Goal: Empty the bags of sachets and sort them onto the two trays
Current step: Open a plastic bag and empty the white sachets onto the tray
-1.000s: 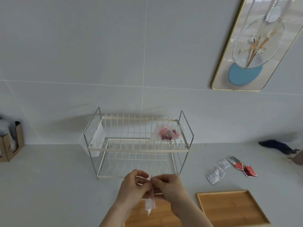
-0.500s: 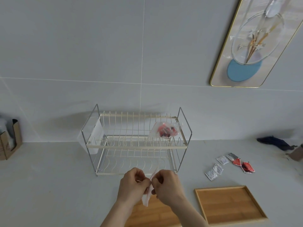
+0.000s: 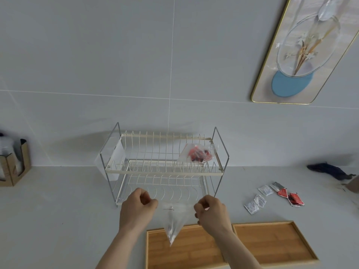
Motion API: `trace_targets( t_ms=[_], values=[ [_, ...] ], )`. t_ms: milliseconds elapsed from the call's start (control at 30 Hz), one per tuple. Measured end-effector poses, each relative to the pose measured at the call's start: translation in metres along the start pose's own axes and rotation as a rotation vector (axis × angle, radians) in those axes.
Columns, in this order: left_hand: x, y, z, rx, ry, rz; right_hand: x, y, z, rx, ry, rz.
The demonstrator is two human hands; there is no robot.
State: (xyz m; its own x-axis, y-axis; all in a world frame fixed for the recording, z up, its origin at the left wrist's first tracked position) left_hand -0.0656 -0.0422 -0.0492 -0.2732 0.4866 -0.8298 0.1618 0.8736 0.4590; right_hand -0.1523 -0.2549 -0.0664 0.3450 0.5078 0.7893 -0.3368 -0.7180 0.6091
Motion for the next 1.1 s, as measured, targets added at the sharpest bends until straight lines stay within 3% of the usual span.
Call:
trace_targets(
  t_ms=[200, 300, 500, 733, 933, 1100],
  values=[
    [-0.003, -0.006, -0.001, 0.112, -0.143, -0.147, 0.024, 0.023, 0.003, 0.101, -0.040, 0.343],
    [-0.002, -0.010, 0.000, 0.130, -0.224, -0.016, 0.038, 0.042, 0.008, 0.150, -0.001, 0.354],
    [-0.010, -0.042, -0.017, 0.424, -0.411, 0.236, 0.072, 0.076, 0.007, 0.338, 0.126, 0.390],
    [-0.040, -0.063, -0.038, 0.804, -0.428, 0.064, 0.081, 0.088, 0.016, 0.417, 0.150, 0.706],
    [-0.036, -0.065, -0.038, 0.749, -0.278, -0.115, 0.050, 0.087, 0.028, 0.275, 0.094, 0.926],
    [-0.014, -0.064, -0.026, 0.609, -0.130, -0.321, -0.016, 0.065, 0.018, 0.028, -0.105, 1.065]
  ],
)
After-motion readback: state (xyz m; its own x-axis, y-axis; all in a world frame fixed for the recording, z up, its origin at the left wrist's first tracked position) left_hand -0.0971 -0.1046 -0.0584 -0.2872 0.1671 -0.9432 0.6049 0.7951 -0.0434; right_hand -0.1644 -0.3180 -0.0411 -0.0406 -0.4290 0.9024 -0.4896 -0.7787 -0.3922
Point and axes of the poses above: each hand's wrist, its own z-axis towards the middle knuckle, its own y-axis out of the back of the hand, x = y × z, the point moved 5 cm from there along z, towards the middle knuckle, and after that the axes turned 9 degrees about y, right-handed, at the moved point
